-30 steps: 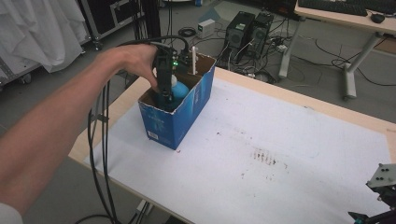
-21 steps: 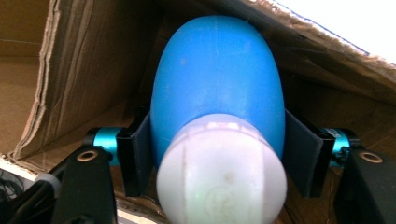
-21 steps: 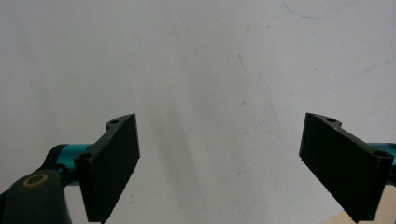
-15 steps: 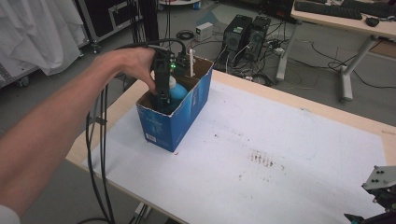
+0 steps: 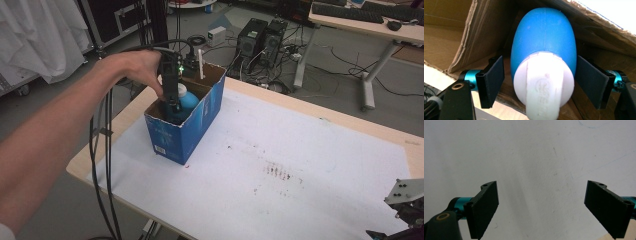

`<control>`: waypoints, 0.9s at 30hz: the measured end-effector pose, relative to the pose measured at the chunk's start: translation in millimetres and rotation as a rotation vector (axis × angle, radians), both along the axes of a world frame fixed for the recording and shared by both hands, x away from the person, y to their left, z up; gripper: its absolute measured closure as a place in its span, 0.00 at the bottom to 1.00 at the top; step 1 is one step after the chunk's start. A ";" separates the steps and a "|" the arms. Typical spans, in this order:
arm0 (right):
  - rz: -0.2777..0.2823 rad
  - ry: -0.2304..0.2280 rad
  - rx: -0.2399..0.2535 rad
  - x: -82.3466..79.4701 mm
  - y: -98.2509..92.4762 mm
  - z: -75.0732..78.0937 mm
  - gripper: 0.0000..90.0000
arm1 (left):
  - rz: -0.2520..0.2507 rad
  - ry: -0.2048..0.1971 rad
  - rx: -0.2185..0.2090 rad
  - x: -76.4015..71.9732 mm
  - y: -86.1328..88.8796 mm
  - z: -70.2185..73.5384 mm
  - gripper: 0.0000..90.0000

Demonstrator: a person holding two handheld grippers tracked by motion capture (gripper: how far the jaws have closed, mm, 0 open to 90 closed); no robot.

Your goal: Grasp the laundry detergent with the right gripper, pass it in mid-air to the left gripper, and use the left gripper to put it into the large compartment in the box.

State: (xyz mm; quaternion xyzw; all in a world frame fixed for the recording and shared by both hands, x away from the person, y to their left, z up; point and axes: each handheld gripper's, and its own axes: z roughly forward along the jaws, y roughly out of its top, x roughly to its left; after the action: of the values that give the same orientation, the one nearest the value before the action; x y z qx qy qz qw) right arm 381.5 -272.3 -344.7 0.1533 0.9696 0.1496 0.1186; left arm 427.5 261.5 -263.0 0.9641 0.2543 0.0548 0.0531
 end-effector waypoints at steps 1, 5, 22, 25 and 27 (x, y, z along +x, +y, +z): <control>0.000 0.000 0.000 -0.1 -0.1 0.1 0.13 | 0.000 0.002 0.000 -0.2 -0.1 1.4 0.27; 0.000 -0.002 0.001 -0.7 -0.9 0.8 0.13 | -0.004 -0.010 0.006 -1.9 -2.5 8.8 0.27; -0.001 -0.003 0.001 -4.4 0.4 1.1 0.13 | -0.073 -0.063 0.043 -13.5 -32.9 52.8 0.26; -0.002 -0.003 0.002 -5.2 -0.3 1.5 0.13 | -0.095 -0.071 0.046 -15.1 -43.7 60.6 0.26; -0.001 -0.005 0.001 -5.7 -0.7 1.8 0.13 | -0.113 -0.079 0.050 -16.7 -52.5 65.6 0.24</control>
State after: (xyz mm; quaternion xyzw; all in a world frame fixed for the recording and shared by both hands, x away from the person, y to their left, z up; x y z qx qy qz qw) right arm 375.8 -273.0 -343.0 0.1536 0.9691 0.1506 0.1211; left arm 410.8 209.0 -197.4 0.9750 0.1958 0.0961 0.0417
